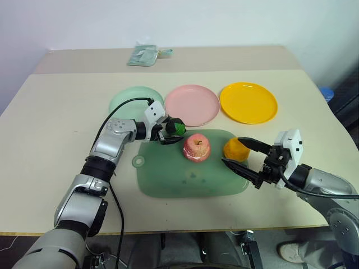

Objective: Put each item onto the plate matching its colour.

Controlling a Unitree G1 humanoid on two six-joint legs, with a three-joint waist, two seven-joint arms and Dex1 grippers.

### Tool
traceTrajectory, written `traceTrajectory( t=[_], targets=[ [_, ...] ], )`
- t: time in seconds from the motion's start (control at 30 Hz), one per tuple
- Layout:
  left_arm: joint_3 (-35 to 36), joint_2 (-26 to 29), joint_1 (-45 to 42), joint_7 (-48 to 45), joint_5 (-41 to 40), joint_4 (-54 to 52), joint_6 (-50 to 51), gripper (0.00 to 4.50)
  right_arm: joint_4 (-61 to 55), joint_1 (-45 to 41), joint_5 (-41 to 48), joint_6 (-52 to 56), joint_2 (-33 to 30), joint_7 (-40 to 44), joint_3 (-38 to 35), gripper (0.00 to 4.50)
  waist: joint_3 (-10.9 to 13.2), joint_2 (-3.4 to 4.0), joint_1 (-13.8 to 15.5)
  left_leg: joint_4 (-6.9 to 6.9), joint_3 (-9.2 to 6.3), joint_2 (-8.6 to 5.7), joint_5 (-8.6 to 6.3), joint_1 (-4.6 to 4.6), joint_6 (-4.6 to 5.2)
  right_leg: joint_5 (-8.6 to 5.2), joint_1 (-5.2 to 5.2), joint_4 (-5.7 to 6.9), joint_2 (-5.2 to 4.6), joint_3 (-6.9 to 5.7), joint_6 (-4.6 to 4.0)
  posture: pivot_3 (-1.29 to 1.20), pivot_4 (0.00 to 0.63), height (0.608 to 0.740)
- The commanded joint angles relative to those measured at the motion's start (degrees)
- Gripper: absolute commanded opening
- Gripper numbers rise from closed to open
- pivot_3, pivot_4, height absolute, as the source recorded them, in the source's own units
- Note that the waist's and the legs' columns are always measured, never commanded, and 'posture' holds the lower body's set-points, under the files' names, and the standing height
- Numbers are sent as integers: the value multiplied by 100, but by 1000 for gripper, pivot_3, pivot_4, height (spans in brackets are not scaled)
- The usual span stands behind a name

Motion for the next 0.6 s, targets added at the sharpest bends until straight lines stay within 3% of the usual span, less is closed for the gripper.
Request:
traceTrajectory(
  t=[0.03, 0.07, 0.2, 0.27, 0.4, 0.53, 0.6],
  targets=[
    [111, -29, -132, 44, 41, 18, -129, 2644, -220, -4, 21, -115, 42, -45, -79, 4500, 0, 0, -1, 0, 0, 0, 0, 0, 0, 0, 0, 0, 0, 0, 0, 0, 150, 740],
    [113, -1, -121, 63, 74, 6, -133, 2186, -220, -7, 23, -116, 39, -51, -81, 4500, 0, 0, 0, 0, -1, 0, 0, 0, 0, 0, 0, 0, 0, 0, 0, 0, 150, 740],
    [771, 49, -151, 254, -472, -231, 208, 2186, -216, -28, 26, -126, 17, -61, -95, 4500, 1, -1, -9, 0, -2, 1, 0, 0, 0, 0, -1, 2, 1, 0, 0, 0, 150, 740],
    [1285, 67, -315, 843, -613, -123, 194, 2186, -216, -58, 30, -132, 19, -70, -92, 4500, 1, -2, -14, 0, -3, 2, 0, 0, 0, 0, -4, 5, 0, 0, 0, 0, 150, 740],
    [1724, 127, -602, 2066, -364, 307, 347, 2186, -197, -131, 5, -147, 40, -100, -25, 4500, 1, -3, 2, 3, -3, 2, 0, -1, 0, 0, -6, 10, -1, 1, 0, 0, 150, 740],
    [1734, 267, -705, 3036, 87, 936, 412, 2186, -144, -330, -21, -132, 121, -170, 141, 4500, 0, -2, -1, 3, -3, -2, 0, 1, 0, 0, -5, 11, -3, 1, 1, 0, 150, 740],
    [1721, 242, -661, 3060, 92, 1124, 366, 2797, -49, -518, -92, -123, 167, -214, 278, 4500, 1, -3, -4, 3, -3, -2, 0, 1, 0, 0, -7, 15, -3, 1, 1, 0, 150, 740]
  ],
)
